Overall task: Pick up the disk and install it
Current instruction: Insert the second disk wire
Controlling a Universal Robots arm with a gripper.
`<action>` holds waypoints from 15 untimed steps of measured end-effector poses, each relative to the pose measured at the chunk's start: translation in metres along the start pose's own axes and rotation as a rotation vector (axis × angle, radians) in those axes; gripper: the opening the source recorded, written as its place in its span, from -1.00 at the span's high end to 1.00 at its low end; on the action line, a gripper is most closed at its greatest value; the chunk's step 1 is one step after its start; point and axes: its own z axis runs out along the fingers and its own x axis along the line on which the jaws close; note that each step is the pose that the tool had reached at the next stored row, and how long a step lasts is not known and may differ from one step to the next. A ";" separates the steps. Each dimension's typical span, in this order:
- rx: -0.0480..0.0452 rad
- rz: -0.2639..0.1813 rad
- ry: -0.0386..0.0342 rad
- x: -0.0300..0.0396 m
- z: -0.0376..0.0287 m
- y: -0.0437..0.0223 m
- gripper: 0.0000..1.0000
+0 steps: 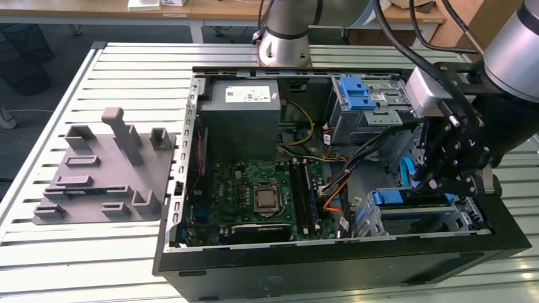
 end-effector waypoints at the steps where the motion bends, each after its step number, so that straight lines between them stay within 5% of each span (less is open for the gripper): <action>1: 0.0000 0.000 0.0000 -0.0001 -0.0023 0.0000 0.53; 9: 0.0000 0.000 -0.0001 -0.0001 -0.0047 0.0000 0.79; 15: 0.0000 0.000 -0.0001 -0.0001 -0.0049 0.0000 0.79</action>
